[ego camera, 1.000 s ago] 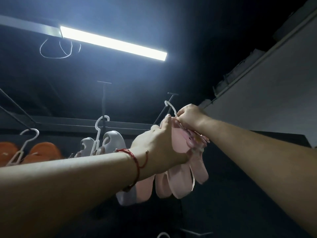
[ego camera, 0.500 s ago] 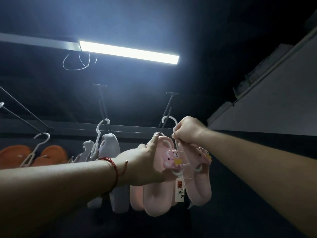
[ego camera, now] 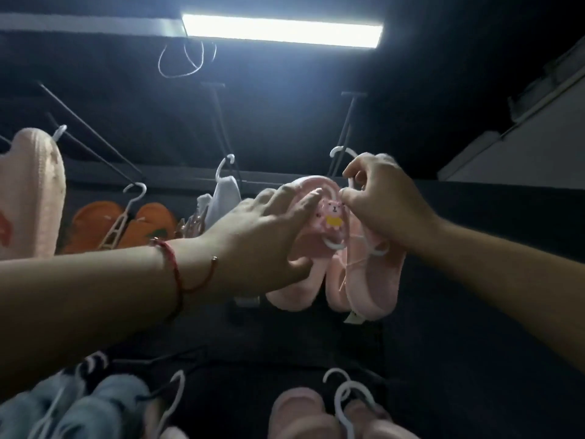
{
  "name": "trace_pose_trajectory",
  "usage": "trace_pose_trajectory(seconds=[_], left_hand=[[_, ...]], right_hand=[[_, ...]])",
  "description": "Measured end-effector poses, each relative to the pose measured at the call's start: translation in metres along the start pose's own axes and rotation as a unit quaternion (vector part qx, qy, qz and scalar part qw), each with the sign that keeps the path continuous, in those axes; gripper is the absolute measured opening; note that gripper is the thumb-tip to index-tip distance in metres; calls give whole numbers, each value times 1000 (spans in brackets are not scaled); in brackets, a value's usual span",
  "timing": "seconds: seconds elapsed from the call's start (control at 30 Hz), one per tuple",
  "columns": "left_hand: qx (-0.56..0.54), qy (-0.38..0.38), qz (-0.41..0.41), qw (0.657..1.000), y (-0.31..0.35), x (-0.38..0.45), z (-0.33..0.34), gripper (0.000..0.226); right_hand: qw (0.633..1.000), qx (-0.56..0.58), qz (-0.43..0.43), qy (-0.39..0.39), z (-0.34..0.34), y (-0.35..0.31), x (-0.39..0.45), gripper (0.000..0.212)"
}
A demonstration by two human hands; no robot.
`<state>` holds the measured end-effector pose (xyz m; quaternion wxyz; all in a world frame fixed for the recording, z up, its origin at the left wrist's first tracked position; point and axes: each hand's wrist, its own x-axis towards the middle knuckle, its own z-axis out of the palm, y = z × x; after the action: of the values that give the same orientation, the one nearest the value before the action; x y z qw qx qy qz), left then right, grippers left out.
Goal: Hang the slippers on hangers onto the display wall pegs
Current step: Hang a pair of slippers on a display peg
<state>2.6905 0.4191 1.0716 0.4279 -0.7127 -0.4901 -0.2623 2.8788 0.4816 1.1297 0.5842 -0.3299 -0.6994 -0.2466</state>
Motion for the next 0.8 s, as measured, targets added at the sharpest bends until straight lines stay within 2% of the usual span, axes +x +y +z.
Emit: trace_pose_trajectory(seconds=[0.13,0.23,0.37,0.5,0.6,0.67,0.8], left_hand=[[-42,34,10,998,-7,-71,4,84],[-28,17,2,999,-16,-139,24,73],[-29,-63,-102,992,-34,-239,46,72],[22,-154,-190,969,-60,-359,47,73],[56,-242,-253,935,-76,-466,29,75],[62,-309,-301,900,-81,-538,6,76],[68,-434,-419,794,-77,-677,-64,84]], right_hand=[[996,69,-49,-35,3,-29,-56,12],[981,95,-146,-91,10,-62,-120,22],[929,145,-226,-255,59,-108,-215,32],[839,170,-211,-472,113,-169,-299,58],[774,202,-224,-557,142,-226,-361,67],[729,217,-220,-611,153,-268,-401,68],[669,240,-178,-681,169,-350,-492,69]])
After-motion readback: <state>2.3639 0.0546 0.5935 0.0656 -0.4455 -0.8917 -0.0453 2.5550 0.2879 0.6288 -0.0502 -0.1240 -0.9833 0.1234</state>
